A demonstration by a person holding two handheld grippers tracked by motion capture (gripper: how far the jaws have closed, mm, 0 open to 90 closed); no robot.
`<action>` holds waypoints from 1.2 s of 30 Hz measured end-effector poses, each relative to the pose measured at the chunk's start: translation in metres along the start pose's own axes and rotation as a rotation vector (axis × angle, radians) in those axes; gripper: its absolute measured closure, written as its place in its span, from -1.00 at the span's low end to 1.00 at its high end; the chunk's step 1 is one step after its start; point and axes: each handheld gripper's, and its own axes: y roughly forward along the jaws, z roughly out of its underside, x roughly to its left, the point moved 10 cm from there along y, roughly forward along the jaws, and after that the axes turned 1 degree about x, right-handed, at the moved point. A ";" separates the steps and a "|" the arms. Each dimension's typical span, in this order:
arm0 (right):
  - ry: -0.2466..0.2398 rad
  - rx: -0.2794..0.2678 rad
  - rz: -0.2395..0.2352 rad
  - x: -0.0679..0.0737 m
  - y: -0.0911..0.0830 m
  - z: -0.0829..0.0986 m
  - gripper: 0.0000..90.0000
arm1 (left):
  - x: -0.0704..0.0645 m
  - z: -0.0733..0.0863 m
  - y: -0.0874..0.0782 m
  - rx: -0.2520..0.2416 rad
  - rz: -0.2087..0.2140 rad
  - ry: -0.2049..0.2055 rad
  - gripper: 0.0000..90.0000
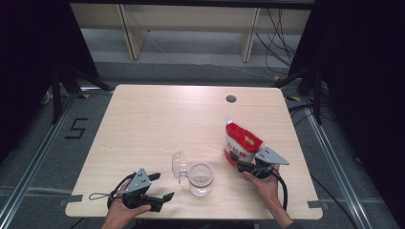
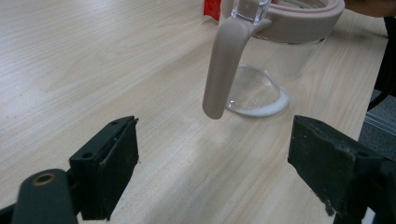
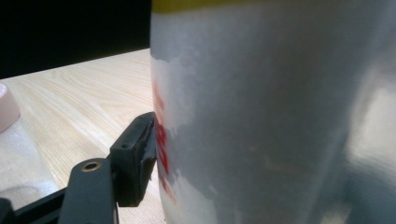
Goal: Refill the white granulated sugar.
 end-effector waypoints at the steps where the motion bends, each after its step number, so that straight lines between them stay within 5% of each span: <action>1: -0.027 -0.020 0.009 -0.002 0.002 -0.002 -0.25 | 0.001 0.000 0.000 0.005 -0.003 0.005 -0.65; 7: -0.027 -0.017 0.036 -0.004 0.002 0.000 -0.24 | 0.000 0.000 0.001 0.000 0.001 0.001 -0.65; 12: -0.038 -0.015 -0.008 0.001 0.003 -0.001 -0.09 | 0.000 0.000 0.001 -0.001 0.001 -0.001 -0.65; 20: -0.023 0.000 0.030 0.004 0.000 -0.001 0.00 | 0.000 -0.001 -0.001 -0.005 0.001 -0.006 -0.65; 22: -0.072 -0.006 0.029 0.001 0.000 -0.002 0.01 | 0.000 -0.001 -0.001 -0.004 -0.001 -0.024 -0.65; 25: -0.042 -0.007 0.027 0.006 -0.001 -0.003 0.02 | -0.001 -0.001 0.000 -0.003 0.000 -0.020 -0.65; 27: -0.069 0.003 0.003 0.007 -0.002 -0.003 0.03 | -0.001 0.000 0.000 0.000 -0.002 -0.016 -0.65; 29: -0.103 -0.008 0.035 0.004 -0.003 -0.006 0.03 | 0.000 0.000 -0.001 0.004 -0.006 -0.015 -0.65; 36: -0.137 0.024 0.022 0.010 -0.006 -0.006 0.05 | 0.000 -0.002 -0.002 -0.010 -0.004 -0.028 -0.65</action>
